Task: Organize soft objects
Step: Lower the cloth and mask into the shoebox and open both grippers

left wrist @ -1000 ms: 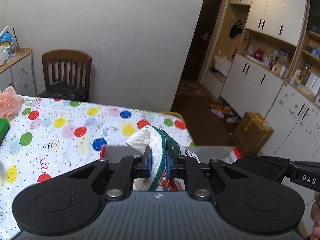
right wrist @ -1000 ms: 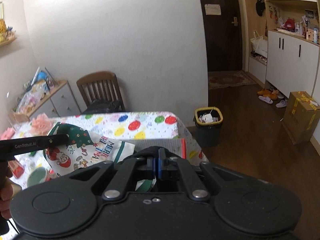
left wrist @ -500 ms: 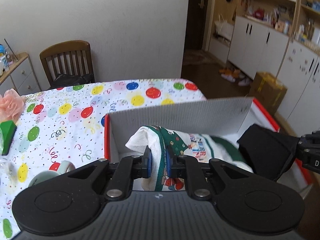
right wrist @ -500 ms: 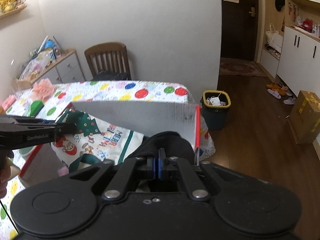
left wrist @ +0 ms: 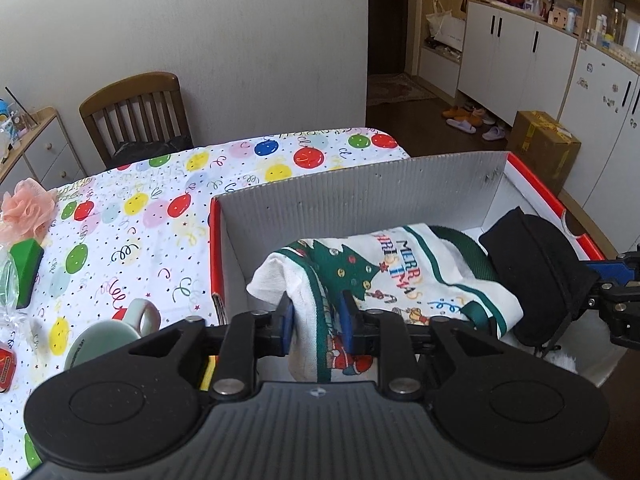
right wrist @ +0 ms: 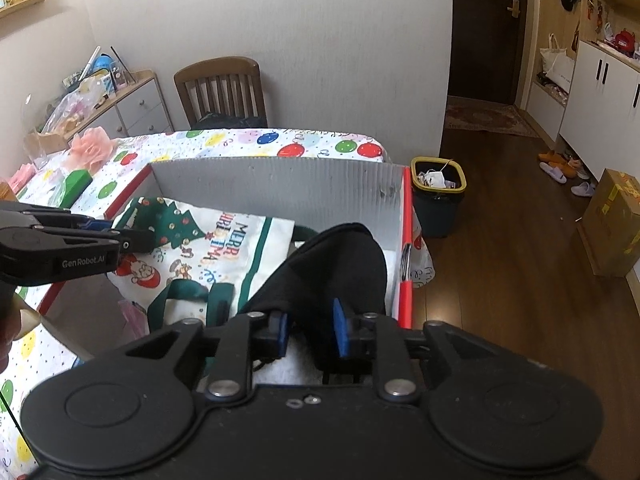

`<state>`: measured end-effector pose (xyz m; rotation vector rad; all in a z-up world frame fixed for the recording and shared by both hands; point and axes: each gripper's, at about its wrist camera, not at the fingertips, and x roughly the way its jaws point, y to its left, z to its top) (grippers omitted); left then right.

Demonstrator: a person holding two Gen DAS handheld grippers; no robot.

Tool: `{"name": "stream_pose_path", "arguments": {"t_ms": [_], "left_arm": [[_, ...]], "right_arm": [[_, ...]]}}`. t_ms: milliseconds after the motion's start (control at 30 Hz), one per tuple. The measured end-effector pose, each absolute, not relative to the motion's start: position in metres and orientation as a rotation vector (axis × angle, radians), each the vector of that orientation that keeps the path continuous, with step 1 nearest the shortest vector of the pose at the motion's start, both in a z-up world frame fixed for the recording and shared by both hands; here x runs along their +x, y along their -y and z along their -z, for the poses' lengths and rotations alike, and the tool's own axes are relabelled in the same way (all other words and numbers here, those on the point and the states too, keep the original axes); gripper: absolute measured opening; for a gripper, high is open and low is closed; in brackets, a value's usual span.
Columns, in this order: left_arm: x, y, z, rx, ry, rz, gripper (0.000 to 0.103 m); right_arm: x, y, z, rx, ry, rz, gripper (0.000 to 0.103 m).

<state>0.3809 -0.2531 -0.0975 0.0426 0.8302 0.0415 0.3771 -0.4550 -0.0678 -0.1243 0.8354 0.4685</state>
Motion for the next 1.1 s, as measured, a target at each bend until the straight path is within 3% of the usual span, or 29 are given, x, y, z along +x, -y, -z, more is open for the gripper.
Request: {"name": "stream_pose_path", "arguments": {"t_ms": [33,100,133,167,400,600,867,1100], "left_arm": [[0.379,0.254,0.097,0.045,-0.832,-0.041,0.032],[0.376,0.254,0.096,0.046,-0.833,-0.040,0.050],[0.375,0.254,0.096,0.048,-0.836,-0.039,0.065],[0.372,0.255,0.096,0.050,-0.836,-0.039,0.068],[0.355,0.255,0.083,0.044,-0.803,-0.023,0.068],[0.338,0.250,0.068,0.002,-0.782,0.004,0.069],[0.307,0.235,0.042,-0.058,-0.733,0.023,0.082],[0.279,0.214,0.023,-0.088,-0.693,0.012,0.084]], "right_arm": [[0.376,0.455,0.067,-0.127,-0.837,-0.469,0.026],[0.374,0.457,0.067,-0.131,-0.841,-0.473,0.028],[0.373,0.457,0.066,-0.136,-0.842,-0.473,0.029],[0.371,0.458,0.065,-0.142,-0.843,-0.474,0.031],[0.358,0.465,0.052,-0.155,-0.817,-0.484,0.040],[0.348,0.470,0.039,-0.140,-0.793,-0.505,0.053],[0.331,0.467,0.017,-0.076,-0.755,-0.547,0.063],[0.312,0.444,-0.002,-0.060,-0.712,-0.594,0.074]]}}
